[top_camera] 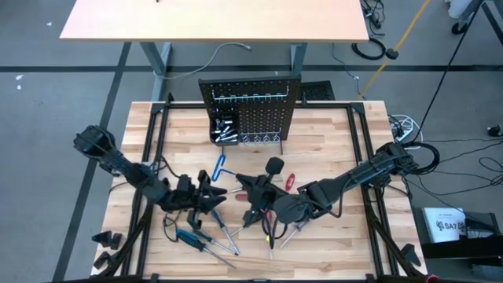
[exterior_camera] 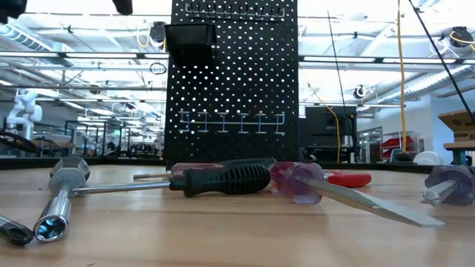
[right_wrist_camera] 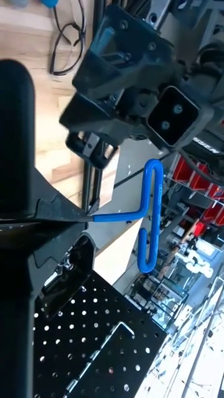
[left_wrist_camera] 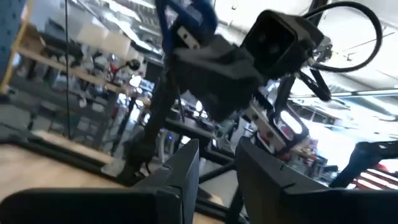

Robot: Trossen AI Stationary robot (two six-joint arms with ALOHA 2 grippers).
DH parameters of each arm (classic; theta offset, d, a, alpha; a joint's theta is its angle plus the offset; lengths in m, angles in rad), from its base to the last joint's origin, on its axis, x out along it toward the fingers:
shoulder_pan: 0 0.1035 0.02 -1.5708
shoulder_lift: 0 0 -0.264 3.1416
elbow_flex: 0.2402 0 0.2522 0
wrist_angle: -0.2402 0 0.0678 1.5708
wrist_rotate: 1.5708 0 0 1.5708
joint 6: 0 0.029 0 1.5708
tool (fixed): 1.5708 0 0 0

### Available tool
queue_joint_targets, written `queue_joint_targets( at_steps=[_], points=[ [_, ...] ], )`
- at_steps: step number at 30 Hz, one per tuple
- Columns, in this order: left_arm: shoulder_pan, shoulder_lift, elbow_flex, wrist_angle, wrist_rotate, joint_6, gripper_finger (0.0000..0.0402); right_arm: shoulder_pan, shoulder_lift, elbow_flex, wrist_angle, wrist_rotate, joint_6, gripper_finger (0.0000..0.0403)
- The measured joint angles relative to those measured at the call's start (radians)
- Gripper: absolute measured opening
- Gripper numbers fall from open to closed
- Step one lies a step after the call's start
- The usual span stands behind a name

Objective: Hang tools onto peg board
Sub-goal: Hang the pick tool on the pegboard

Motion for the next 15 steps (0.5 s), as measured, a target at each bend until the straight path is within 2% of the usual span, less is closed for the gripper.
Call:
queue_joint_targets(
  at_steps=[7,15],
  points=[
    [0.029,0.015,0.053,-0.007,0.004,0.084,0.0107,0.006,0.0,0.0,-0.008,-0.001,0.001,0.0],
    [0.069,0.016,0.054,-0.009,-0.006,0.082,0.0107,0.008,0.0,0.0,-0.018,-0.007,0.021,0.0]
  ],
)
